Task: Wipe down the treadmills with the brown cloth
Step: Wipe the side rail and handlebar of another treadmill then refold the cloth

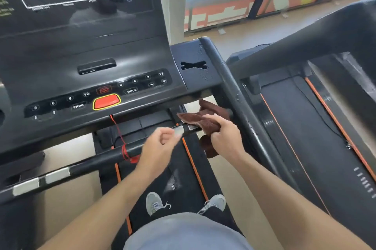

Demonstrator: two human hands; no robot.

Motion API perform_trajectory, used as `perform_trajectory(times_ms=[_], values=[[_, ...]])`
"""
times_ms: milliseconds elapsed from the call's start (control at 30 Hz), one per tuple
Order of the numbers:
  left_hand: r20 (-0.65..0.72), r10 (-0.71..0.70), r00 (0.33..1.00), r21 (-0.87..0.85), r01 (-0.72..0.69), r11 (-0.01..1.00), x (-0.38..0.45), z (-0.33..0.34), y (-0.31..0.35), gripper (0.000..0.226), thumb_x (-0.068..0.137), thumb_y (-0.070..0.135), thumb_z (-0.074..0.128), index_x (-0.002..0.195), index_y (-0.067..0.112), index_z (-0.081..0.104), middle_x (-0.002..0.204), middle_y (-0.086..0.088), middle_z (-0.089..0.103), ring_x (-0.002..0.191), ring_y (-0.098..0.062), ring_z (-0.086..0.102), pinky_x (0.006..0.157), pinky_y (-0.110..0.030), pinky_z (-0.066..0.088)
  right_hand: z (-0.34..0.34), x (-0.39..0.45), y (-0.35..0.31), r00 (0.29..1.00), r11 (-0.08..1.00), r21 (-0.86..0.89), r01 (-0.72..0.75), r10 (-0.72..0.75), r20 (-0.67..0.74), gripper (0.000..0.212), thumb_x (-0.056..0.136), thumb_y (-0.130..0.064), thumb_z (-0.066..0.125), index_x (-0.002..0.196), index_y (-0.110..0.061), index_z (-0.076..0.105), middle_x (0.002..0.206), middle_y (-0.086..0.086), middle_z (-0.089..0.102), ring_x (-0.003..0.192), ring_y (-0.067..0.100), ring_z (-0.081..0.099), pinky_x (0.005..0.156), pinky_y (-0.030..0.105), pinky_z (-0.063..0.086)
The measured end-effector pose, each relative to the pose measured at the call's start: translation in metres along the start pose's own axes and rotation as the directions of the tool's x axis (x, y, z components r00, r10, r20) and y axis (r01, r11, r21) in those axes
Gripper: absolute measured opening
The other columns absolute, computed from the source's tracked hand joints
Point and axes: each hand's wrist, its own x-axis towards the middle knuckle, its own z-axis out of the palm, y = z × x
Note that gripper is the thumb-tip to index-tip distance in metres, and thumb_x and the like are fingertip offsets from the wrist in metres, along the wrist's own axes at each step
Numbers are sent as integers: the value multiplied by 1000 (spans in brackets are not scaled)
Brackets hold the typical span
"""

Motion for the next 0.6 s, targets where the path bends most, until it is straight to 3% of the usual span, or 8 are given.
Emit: perform_trajectory(times_ms=[100, 167, 233, 267, 333, 433, 533, 600], values=[[199, -342, 918, -354, 393, 849, 5, 42, 14, 48, 87, 66, 62, 115, 28, 72, 116, 5, 73, 111, -12, 65, 109, -34, 42, -17, -8, 6, 992, 996, 87, 1, -12, 122, 58, 71, -1, 47, 93, -46, 76, 92, -14, 73, 88, 2, 68, 76, 18, 55], [284, -376, 882, -564, 471, 678, 2, 60, 22, 52, 91, 61, 60, 124, 23, 70, 119, -1, 75, 117, -21, 67, 108, -39, 45, -24, -21, 10, 947, 991, 113, 66, -98, 307, 58, 74, 6, 48, 97, -38, 78, 87, -18, 72, 86, -2, 67, 78, 26, 59], [252, -390, 886, -696, 446, 563, -1, 71, 30, 44, 94, 49, 64, 124, 17, 71, 120, -9, 75, 115, -28, 69, 90, -41, 57, -26, -37, 19, 846, 974, 88, 209, -225, 484, 68, 76, 10, 52, 120, -39, 74, 119, -25, 68, 118, -5, 59, 104, 24, 48], [232, -408, 883, -732, 435, 524, -4, 75, 33, 37, 96, 41, 65, 120, 15, 73, 119, -12, 75, 112, -31, 70, 84, -41, 58, -27, -42, 26, 797, 955, 80, 286, -283, 533, 74, 79, 10, 55, 132, -39, 67, 138, -25, 57, 136, -4, 45, 116, 20, 36], [161, -451, 878, -755, 404, 516, -10, 84, 46, 29, 99, 34, 65, 113, 11, 75, 114, -14, 76, 106, -33, 72, 83, -43, 57, -38, -46, 37, 728, 909, 74, 411, -375, 573, 81, 82, 10, 58, 148, -36, 53, 154, -26, 35, 150, -4, 17, 118, 8, 11], [85, -418, 904, -771, 325, 547, -17, 93, 69, 30, 100, 30, 64, 115, 6, 74, 108, -14, 77, 101, -32, 74, 83, -42, 58, -62, -46, 44, 690, 844, 187, 502, -521, 503, 74, 87, -5, 77, 149, -35, 51, 162, -21, 33, 155, -2, 12, 121, 12, 13], [55, -302, 952, -776, 231, 587, -19, 100, 94, 30, 103, 27, 58, 120, 5, 71, 112, -16, 76, 101, -32, 75, 82, -43, 62, -80, -42, 41, 867, 832, 402, 383, -474, 154, 57, 85, -23, 86, 135, -35, 61, 140, -23, 57, 138, 3, 48, 112, 26, 44], [46, -242, 969, -779, 187, 599, -18, 103, 110, 26, 105, 23, 55, 118, 6, 70, 108, -15, 77, 96, -29, 76, 79, -41, 63, -87, -34, 38, 945, 821, 498, 278, -328, 12, 66, 83, -28, 87, 139, -37, 54, 131, -24, 59, 127, 3, 55, 101, 21, 49]])
